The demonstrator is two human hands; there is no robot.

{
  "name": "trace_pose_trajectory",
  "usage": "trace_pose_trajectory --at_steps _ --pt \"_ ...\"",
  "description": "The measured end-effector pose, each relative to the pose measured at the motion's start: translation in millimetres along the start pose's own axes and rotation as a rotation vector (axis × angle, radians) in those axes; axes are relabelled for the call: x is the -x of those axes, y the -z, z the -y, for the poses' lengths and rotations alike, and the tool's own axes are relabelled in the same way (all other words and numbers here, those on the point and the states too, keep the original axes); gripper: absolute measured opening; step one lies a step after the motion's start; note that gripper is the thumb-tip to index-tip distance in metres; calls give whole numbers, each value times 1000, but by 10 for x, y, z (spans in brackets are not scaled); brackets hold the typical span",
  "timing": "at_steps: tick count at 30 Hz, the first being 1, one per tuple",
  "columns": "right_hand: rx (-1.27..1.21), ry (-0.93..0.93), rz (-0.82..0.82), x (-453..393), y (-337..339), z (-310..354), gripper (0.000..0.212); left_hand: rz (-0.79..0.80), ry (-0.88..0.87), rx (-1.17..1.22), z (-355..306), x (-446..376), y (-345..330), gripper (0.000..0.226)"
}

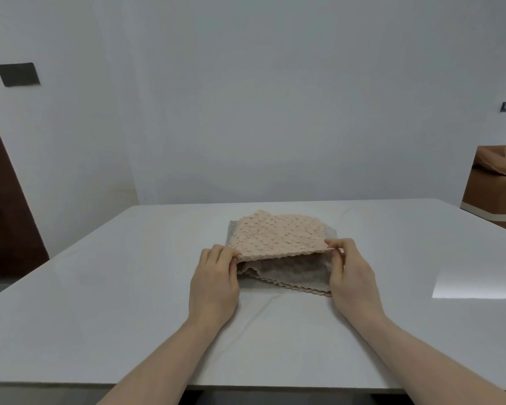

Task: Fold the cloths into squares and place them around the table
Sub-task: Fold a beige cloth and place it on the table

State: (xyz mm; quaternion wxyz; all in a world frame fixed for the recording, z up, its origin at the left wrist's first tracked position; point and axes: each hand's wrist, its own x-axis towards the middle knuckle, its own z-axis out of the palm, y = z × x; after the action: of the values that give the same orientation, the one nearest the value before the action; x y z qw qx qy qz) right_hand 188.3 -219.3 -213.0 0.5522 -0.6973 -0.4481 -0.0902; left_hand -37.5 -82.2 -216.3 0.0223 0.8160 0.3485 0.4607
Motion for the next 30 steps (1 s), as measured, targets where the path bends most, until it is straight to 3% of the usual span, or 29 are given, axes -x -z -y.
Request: trace_pose_trajectory --at_steps 5,12,20,30 --pt "42 -14 -23 21 29 46 18 101 95 68 34 9 -39 13" --pt "83 -8 34 108 76 61 31 168 175 51 12 90 56 28" --pt "124 88 11 339 264 207 30 139 42 44 -20 311 457 27" --pt "65 190 -73 259 701 970 25 -79 -134 -79 -311 -256 1562 20"
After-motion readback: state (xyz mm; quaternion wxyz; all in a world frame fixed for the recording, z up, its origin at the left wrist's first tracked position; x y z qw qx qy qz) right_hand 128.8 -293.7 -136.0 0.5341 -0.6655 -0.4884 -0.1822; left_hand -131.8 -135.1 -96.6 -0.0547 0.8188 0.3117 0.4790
